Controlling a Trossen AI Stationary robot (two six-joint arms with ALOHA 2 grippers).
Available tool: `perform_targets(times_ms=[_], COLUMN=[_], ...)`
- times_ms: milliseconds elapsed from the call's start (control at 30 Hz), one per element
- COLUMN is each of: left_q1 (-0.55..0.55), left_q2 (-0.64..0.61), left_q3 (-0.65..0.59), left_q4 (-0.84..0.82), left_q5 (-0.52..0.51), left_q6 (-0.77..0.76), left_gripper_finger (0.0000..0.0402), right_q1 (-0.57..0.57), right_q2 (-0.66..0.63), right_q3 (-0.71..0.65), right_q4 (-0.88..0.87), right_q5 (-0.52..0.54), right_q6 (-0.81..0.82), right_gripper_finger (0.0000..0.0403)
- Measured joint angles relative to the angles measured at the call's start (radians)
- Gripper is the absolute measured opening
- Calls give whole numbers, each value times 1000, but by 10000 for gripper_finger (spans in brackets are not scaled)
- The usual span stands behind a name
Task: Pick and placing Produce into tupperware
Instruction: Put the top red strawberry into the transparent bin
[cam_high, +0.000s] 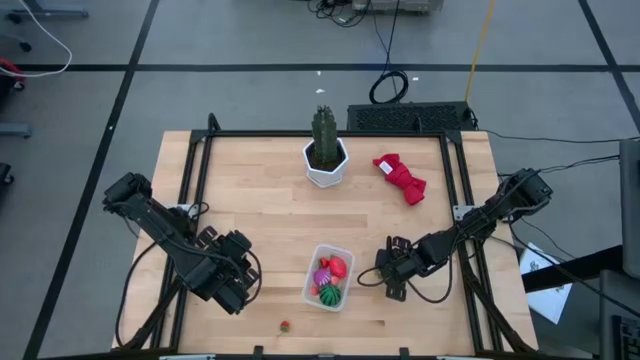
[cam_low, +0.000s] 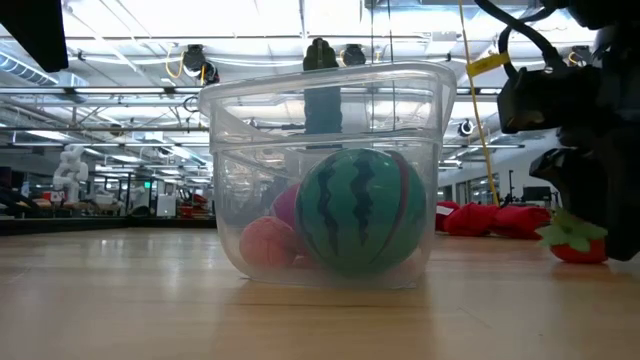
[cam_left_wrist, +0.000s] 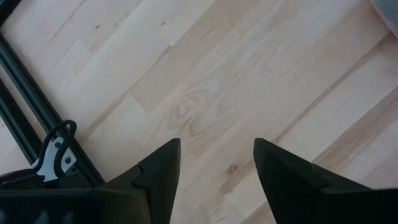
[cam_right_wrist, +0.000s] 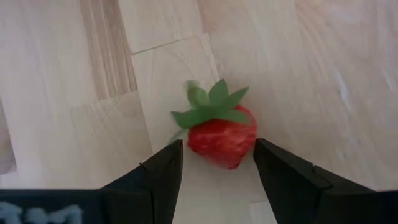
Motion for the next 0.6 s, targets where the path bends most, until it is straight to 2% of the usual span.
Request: perform_targets(times_ms=[600], left_q1=[0], left_q2=[0], left_q3=[0], left_q4=[2], left_q5=[0], left_q6=[0], left_gripper_finger=[209], right_q1=[-13], right_q2=[3], right_q3=[-2], right_q4=[30], right_q5=[6], right_q6=[-11], right_gripper_finger=[196])
